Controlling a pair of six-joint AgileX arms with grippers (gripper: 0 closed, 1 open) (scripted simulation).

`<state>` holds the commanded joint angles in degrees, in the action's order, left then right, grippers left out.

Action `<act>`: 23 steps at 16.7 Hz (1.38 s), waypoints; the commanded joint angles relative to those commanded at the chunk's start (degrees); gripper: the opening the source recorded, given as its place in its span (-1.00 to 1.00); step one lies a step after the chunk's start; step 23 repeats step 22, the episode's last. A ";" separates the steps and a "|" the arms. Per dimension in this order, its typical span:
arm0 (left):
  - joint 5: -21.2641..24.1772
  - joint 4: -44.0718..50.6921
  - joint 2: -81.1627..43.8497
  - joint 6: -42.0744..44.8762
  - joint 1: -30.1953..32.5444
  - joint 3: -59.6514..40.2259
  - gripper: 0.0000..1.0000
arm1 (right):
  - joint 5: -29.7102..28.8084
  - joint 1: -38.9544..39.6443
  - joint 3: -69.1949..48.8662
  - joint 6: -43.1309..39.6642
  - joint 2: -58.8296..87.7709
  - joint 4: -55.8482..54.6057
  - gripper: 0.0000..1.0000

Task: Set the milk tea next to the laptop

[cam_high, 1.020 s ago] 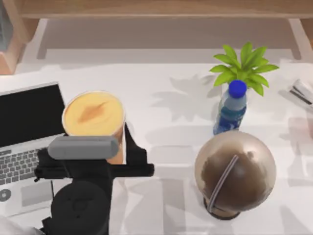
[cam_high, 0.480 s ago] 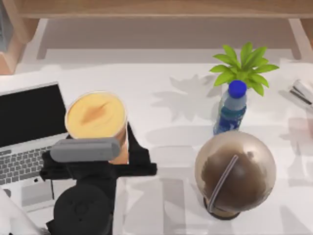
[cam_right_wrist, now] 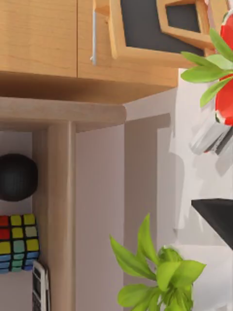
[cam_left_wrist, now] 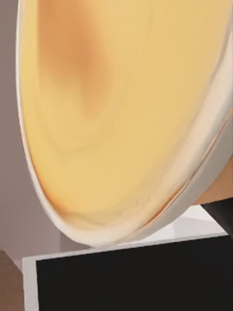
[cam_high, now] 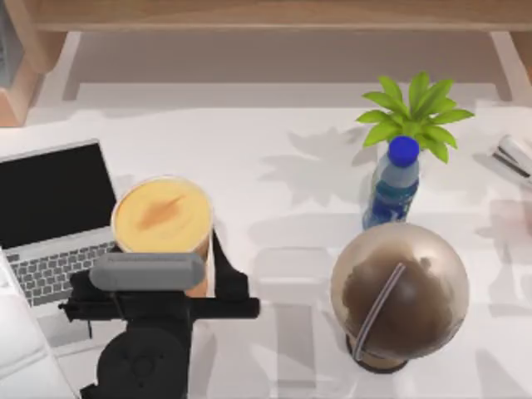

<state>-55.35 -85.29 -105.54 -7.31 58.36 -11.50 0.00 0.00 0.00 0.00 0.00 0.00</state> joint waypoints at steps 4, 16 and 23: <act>0.00 0.00 0.00 0.00 0.00 0.00 -0.85 | 0.00 0.00 0.00 0.00 0.00 0.00 1.00; 0.00 0.00 0.00 0.00 0.00 0.00 0.96 | 0.00 0.00 0.00 0.00 0.00 0.00 1.00; 0.00 0.00 0.00 0.00 0.00 0.00 1.00 | 0.00 0.00 0.00 0.00 0.00 0.00 1.00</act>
